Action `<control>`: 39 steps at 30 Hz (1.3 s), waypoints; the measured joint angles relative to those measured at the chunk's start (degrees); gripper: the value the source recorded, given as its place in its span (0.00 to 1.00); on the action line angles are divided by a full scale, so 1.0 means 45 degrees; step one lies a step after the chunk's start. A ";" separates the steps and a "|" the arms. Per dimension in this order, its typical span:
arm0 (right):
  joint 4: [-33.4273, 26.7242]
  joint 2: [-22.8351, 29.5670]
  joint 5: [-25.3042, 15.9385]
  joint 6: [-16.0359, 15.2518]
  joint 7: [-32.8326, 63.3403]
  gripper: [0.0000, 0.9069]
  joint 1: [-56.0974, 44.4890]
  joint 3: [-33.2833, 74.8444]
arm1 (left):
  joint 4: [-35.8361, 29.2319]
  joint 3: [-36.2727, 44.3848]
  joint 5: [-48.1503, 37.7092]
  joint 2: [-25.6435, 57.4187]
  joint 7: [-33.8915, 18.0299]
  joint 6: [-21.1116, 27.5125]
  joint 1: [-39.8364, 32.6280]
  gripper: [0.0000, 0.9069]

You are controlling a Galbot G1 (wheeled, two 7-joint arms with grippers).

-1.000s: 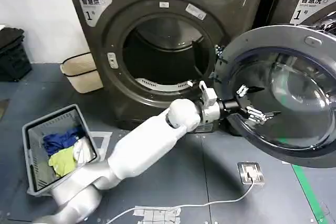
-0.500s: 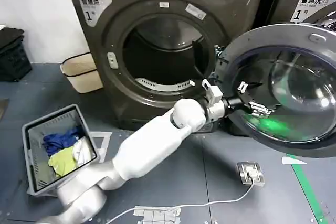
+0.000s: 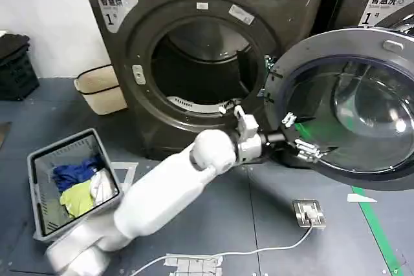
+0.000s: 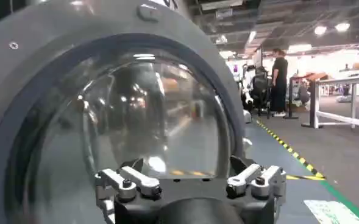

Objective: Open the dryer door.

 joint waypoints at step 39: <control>-0.0186 -0.1540 0.0225 -0.0661 -0.0099 1.00 0.0913 -0.1539 | -0.6567 -1.4233 -0.4626 0.8319 -0.4150 0.4794 1.2111 1.00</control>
